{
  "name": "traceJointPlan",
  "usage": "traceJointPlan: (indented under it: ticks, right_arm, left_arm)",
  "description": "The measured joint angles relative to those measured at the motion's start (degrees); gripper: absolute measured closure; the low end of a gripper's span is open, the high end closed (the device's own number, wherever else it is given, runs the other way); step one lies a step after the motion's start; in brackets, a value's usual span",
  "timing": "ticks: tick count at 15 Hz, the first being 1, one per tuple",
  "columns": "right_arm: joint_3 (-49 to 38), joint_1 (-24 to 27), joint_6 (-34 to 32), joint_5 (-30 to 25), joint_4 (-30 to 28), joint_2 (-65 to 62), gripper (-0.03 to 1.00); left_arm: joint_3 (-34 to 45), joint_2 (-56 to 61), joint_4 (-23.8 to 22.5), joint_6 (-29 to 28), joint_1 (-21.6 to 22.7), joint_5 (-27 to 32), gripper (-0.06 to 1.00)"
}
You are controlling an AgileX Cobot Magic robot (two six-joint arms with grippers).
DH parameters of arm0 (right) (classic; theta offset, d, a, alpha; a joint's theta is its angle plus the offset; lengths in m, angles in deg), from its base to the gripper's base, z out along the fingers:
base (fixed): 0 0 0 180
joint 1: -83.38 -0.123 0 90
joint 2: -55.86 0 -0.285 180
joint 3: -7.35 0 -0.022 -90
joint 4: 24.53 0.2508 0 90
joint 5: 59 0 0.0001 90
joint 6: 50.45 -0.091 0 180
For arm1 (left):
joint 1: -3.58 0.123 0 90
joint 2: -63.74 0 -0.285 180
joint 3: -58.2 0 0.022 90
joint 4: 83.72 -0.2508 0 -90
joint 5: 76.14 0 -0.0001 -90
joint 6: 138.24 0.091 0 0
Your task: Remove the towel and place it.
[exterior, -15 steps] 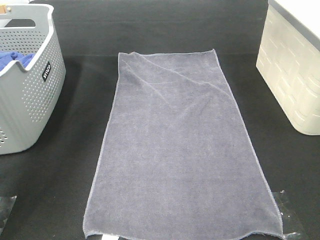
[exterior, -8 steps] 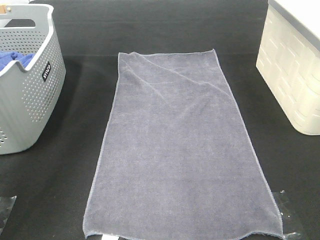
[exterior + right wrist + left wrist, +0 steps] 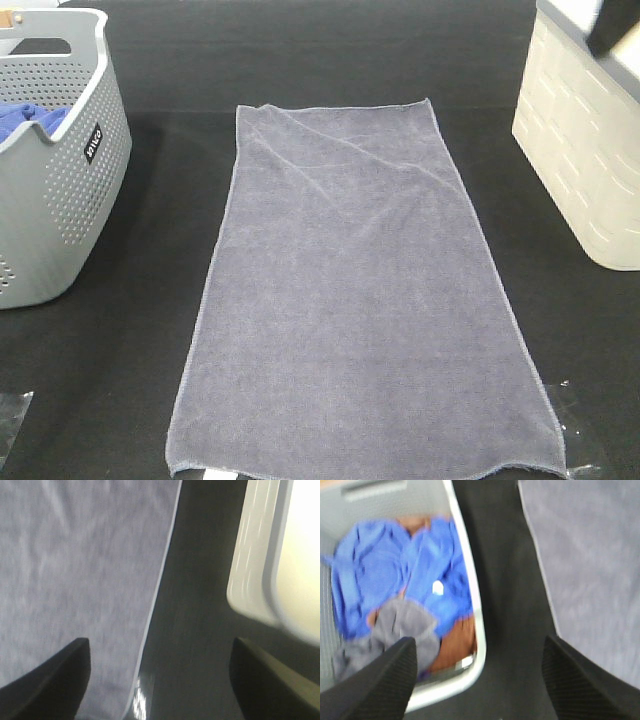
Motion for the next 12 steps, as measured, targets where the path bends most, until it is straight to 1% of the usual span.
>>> traceJointPlan:
  ticks: [3, 5, 6, 7, 8, 10, 11, 12]
  right_arm:
    - [-13.0, 0.0, 0.0, -0.1, 1.3, -11.3, 0.24]
    - [-21.8, 0.0, 0.0, -0.1, 2.2, -18.9, 0.24]
    - [-21.8, 0.0, 0.0, -0.1, 2.2, -18.9, 0.24]
    - [-25.6, 0.0, 0.0, -0.1, 2.6, -22.3, 0.24]
    - [-32.9, 0.0, 0.0, -0.2, 2.8, -29.6, 0.24]
    - [-39.8, 0.0, 0.0, -0.2, 2.9, -36.9, 0.24]
    - [-39.8, 0.0, 0.0, -0.2, 2.9, -36.9, 0.24]
    - [-42.6, 0.0, 0.1, -0.2, 2.9, -40.3, 0.24]
  left_arm:
    - [18.5, 12.2, 0.0, 0.0, 0.0, 0.2, 0.27]
    - [29.2, 19.6, 0.3, 0.0, 0.0, 0.3, 0.27]
    - [29.2, 19.6, 0.3, 0.0, 0.0, 0.3, 0.27]
    - [34.4, 23.3, 1.0, 0.0, 0.0, 0.3, 0.27]
    - [43.0, 31.4, 3.7, 0.0, 0.0, 0.3, 0.27]
    - [48.9, 39.6, 7.2, 1.0, 0.0, 0.4, 0.27]
    - [48.9, 39.6, 7.2, 1.0, 0.0, 0.4, 0.27]
    - [51.3, 44.1, 7.7, 2.4, 0.0, 0.5, 0.27]
